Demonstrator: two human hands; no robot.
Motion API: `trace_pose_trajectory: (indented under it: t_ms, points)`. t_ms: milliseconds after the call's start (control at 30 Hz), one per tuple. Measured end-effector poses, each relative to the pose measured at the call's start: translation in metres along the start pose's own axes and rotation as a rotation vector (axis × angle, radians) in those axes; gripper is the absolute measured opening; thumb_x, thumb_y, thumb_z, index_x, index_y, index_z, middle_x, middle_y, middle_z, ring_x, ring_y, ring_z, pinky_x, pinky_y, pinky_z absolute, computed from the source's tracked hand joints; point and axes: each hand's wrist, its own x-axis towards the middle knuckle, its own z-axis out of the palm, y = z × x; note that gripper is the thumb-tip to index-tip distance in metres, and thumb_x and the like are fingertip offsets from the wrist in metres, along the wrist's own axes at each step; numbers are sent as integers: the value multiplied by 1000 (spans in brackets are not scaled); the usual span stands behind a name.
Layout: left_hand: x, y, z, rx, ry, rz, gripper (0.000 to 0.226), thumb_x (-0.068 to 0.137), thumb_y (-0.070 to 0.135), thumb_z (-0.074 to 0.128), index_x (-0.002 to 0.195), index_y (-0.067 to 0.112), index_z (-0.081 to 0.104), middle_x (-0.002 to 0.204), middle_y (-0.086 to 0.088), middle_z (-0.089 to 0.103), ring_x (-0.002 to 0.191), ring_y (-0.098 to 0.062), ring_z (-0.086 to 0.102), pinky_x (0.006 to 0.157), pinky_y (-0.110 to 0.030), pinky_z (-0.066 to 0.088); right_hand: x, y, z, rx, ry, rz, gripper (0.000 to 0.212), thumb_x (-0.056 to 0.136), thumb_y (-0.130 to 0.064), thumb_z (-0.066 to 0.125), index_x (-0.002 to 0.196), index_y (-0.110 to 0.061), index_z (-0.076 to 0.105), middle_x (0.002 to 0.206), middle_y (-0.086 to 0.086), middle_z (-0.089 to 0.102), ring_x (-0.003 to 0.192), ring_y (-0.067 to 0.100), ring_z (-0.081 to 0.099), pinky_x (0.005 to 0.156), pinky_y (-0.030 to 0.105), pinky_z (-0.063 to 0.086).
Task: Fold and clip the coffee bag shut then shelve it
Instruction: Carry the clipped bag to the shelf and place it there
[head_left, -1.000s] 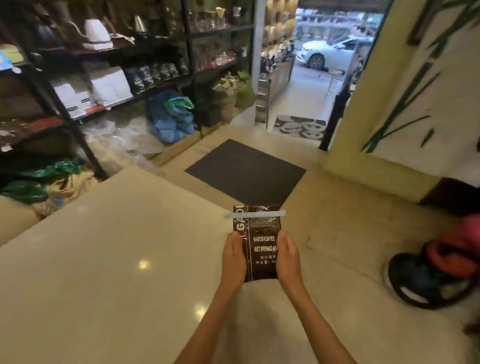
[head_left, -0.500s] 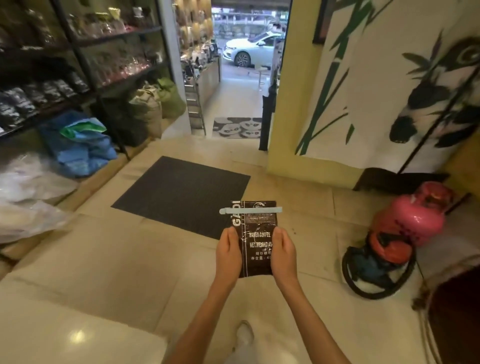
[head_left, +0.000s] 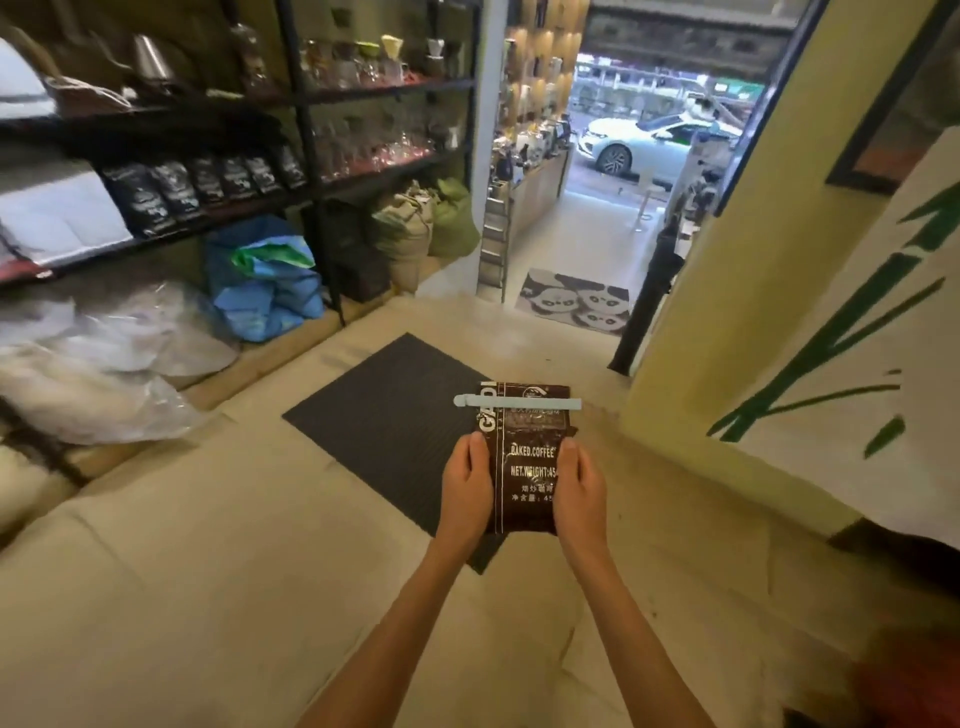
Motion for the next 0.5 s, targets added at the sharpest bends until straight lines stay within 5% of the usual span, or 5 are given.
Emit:
trace_pose_trajectory:
  t_ms: [200, 500]
  points:
    - [78, -5, -77, -31, 296, -61, 34, 102, 40, 33, 112, 15, 54, 102, -10, 68, 88, -19, 72, 70, -31, 59, 65, -11, 116, -6, -286, 6, 21, 102, -41, 39, 101, -30, 56, 98, 2, 66, 90, 17, 68, 74, 35, 58]
    - [191, 18, -222, 31, 812, 12, 37, 104, 28, 34, 100, -1, 57, 82, -2, 63, 63, 4, 63, 52, -9, 48, 146, -44, 329, 4, -779, -55, 23, 101, -39, 40, 99, -27, 60, 98, 5, 67, 91, 20, 68, 78, 40, 58]
